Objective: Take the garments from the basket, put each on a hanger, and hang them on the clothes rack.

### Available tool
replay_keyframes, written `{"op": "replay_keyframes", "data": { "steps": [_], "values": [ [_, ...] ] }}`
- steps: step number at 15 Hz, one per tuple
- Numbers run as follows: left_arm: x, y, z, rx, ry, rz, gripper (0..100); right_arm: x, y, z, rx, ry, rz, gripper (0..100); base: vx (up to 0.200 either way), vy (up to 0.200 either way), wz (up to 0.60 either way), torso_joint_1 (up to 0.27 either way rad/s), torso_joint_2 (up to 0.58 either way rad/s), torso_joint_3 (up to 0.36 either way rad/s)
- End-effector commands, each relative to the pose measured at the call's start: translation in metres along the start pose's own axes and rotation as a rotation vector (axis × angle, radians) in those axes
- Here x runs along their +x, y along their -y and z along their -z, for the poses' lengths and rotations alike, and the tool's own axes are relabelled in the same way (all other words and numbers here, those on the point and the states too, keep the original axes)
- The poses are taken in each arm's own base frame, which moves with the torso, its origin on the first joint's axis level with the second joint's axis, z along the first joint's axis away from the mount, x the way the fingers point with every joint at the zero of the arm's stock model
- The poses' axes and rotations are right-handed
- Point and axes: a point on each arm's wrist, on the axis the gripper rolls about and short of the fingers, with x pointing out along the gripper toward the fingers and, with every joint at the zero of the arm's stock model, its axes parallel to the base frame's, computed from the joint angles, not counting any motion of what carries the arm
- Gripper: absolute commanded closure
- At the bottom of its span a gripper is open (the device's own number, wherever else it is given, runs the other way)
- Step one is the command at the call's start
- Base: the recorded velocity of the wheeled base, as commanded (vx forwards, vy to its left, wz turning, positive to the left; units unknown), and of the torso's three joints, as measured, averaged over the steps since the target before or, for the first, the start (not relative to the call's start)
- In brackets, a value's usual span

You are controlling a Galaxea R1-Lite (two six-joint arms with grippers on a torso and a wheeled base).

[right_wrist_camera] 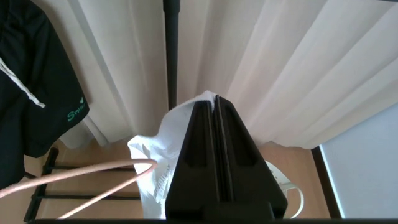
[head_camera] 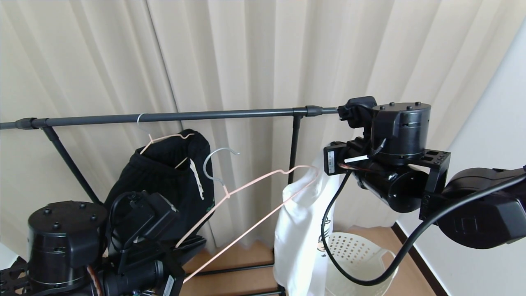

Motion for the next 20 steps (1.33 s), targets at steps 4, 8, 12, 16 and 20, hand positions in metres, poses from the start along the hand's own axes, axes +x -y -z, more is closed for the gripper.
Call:
{"op": "replay_keyframes", "data": {
  "steps": [4,8,12,16,20],
  "values": [
    [0.003,0.002,0.0,0.003,-0.007,0.011,100,0.004,-0.003,0.004,-0.005,-0.002,-0.001,100,0.0,0.0,0.0,0.0,0.0,0.0],
    [0.009,0.002,-0.003,-0.015,-0.01,0.011,100,0.005,-0.007,0.006,-0.009,-0.001,-0.008,100,0.0,0.0,0.0,0.0,0.0,0.0],
    [0.023,0.004,-0.015,-0.049,0.004,0.018,100,0.003,-0.009,0.009,-0.015,-0.004,-0.017,100,0.0,0.0,0.0,0.0,0.0,0.0],
    [0.039,0.005,-0.02,-0.077,0.015,-0.026,100,-0.003,-0.016,0.01,-0.021,-0.004,-0.039,100,0.0,0.0,0.0,0.0,0.0,0.0],
    [0.044,0.005,-0.019,-0.076,0.017,-0.036,100,-0.013,-0.025,0.011,-0.027,0.003,-0.049,100,0.0,0.0,0.0,0.0,0.0,0.0]
  ]
}}
